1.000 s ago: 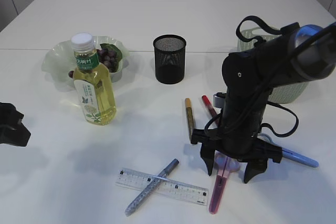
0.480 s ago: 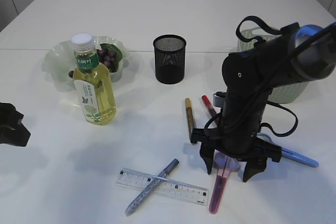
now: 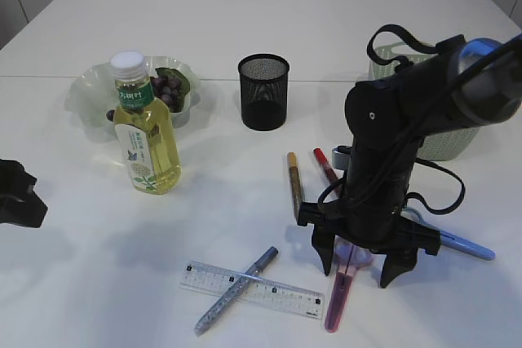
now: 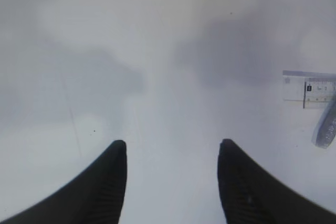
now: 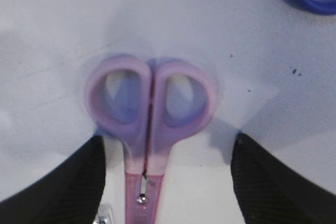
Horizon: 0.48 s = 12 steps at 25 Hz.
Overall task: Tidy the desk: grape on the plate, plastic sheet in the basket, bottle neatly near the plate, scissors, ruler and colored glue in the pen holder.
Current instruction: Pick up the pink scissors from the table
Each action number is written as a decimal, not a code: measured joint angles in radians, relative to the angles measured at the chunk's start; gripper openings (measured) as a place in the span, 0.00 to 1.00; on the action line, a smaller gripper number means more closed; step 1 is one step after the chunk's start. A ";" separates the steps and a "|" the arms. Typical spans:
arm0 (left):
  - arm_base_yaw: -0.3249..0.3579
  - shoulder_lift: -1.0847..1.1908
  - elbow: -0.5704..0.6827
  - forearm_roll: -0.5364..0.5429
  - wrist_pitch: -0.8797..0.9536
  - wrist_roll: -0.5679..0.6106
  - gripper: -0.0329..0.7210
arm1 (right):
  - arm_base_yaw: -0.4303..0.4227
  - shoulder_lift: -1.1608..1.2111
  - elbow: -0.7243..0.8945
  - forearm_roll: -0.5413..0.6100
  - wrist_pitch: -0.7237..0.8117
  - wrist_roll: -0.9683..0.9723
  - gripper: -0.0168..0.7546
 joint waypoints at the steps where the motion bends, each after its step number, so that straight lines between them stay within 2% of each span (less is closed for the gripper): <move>1: 0.000 0.000 0.000 0.000 0.000 0.000 0.58 | 0.000 0.002 0.000 0.000 0.000 0.000 0.77; 7: 0.000 0.000 0.000 0.000 0.000 0.000 0.58 | 0.000 0.013 -0.010 0.029 0.006 -0.010 0.76; 12: 0.000 0.000 0.000 0.000 0.000 0.000 0.58 | 0.000 0.014 -0.012 0.035 0.008 -0.011 0.63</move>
